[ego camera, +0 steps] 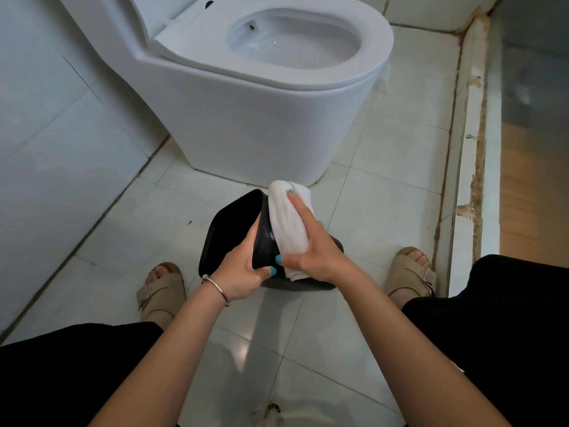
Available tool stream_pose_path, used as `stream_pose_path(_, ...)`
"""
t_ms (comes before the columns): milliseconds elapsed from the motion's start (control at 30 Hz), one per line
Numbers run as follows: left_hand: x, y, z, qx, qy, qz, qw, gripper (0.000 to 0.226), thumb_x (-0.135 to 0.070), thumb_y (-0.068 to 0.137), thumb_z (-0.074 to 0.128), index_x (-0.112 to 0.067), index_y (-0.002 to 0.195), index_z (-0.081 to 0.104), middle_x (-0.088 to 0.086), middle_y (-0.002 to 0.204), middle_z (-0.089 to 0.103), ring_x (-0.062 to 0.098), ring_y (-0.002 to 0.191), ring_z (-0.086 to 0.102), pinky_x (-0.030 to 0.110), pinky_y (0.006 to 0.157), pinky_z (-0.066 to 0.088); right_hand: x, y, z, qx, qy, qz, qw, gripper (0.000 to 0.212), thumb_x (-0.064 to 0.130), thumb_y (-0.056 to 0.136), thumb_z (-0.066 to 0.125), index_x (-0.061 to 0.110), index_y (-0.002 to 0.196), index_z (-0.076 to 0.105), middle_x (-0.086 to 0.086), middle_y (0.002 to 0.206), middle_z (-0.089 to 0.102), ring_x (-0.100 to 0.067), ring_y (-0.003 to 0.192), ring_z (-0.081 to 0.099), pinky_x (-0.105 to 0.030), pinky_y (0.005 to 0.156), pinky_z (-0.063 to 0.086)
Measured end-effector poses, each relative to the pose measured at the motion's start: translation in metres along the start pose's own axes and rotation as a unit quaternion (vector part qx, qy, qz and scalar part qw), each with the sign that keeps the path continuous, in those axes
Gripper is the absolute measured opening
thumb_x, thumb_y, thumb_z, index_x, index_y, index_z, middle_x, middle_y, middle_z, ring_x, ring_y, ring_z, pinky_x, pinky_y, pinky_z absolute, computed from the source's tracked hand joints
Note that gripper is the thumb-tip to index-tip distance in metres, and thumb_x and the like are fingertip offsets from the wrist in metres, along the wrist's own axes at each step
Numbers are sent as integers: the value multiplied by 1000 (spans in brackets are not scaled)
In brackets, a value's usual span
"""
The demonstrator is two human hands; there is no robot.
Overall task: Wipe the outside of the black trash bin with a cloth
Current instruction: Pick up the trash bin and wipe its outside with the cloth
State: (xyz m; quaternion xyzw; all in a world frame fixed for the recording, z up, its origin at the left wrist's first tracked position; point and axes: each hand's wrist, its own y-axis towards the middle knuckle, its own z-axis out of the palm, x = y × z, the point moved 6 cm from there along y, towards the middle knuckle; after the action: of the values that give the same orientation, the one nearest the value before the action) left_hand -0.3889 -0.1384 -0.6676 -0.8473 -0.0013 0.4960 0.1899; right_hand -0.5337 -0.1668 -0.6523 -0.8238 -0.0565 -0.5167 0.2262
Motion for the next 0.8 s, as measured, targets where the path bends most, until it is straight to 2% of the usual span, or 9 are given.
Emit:
stream_pose_path(100, -3, 3, -2, -1, 4, 8, 1000, 104, -5, 76, 71, -31, 152, 6, -6, 150, 31, 12, 137, 31, 27, 111, 30, -6, -2, -9, -12, -14, 9, 1000, 114, 24, 68, 81, 67, 139, 3, -6, 142, 33, -27, 127, 40, -43, 106, 38)
stream_pose_path(200, -7, 7, 0, 9, 27, 13, 1000, 105, -8, 77, 72, -33, 152, 3, -3, 151, 30, 16, 136, 33, 30, 110, 33, -13, -2, -15, -19, -37, 36, 998, 115, 21, 71, 80, 66, 139, 0, -8, 134, 36, -30, 122, 43, -45, 104, 40)
stream_pose_path(267, -7, 8, 1, 9, 45, 18, 999, 105, -10, 77, 72, -36, 151, 1, -3, 150, 32, 17, 135, 35, 29, 108, 33, -11, -2, -11, -22, -25, 33, 999, 112, 20, 73, 79, 64, 141, 1, -8, 130, 36, -29, 117, 44, -39, 101, 40)
stream_pose_path(367, -7, 7, 0, 14, 38, 27, 999, 106, -19, 71, 70, -41, 149, 2, -7, 148, 35, 16, 134, 38, 35, 109, 36, 0, -3, -2, -24, -4, 12, 1000, 107, 20, 77, 76, 62, 142, 2, -8, 125, 37, -24, 107, 44, -30, 90, 37)
stream_pose_path(467, -5, 8, -3, 19, 13, 31, 999, 105, -20, 69, 69, -39, 150, 5, -10, 150, 33, 11, 137, 33, 33, 112, 32, 3, 2, -1, -19, -21, -2, 1000, 107, 23, 77, 75, 63, 141, 1, -10, 126, 39, -26, 107, 46, -33, 92, 40)
stream_pose_path(533, -5, 8, -6, 15, 5, 26, 1000, 105, -15, 71, 70, -35, 151, 6, -8, 150, 31, 12, 139, 31, 29, 112, 29, -3, 5, -7, -13, -41, 14, 999, 108, 23, 78, 75, 65, 140, -3, -10, 128, 39, -28, 108, 46, -36, 94, 40)
stream_pose_path(667, -4, 9, -4, 17, 23, 21, 999, 106, -15, 73, 70, -36, 151, 2, -6, 150, 31, 13, 136, 34, 30, 110, 33, -16, 5, -13, 15, -75, 55, 996, 106, 23, 83, 72, 63, 140, -7, -10, 122, 34, -31, 106, 45, -35, 89, 38)
stream_pose_path(733, -3, 9, 0, 15, 27, 16, 999, 106, -9, 77, 70, -36, 151, -1, -8, 149, 32, 12, 133, 37, 26, 107, 33, -9, 2, -8, 29, -64, 45, 997, 103, 22, 85, 70, 62, 142, -6, -8, 121, 29, -29, 105, 45, -30, 87, 37)
stream_pose_path(800, -3, 8, 2, 11, 4, 17, 1000, 106, -8, 75, 68, -36, 151, -1, -12, 147, 34, 8, 131, 38, 21, 103, 33, 4, 0, 1, 41, -60, 16, 997, 101, 19, 86, 68, 61, 143, -4, -6, 120, 28, -20, 95, 44, -18, 78, 36)
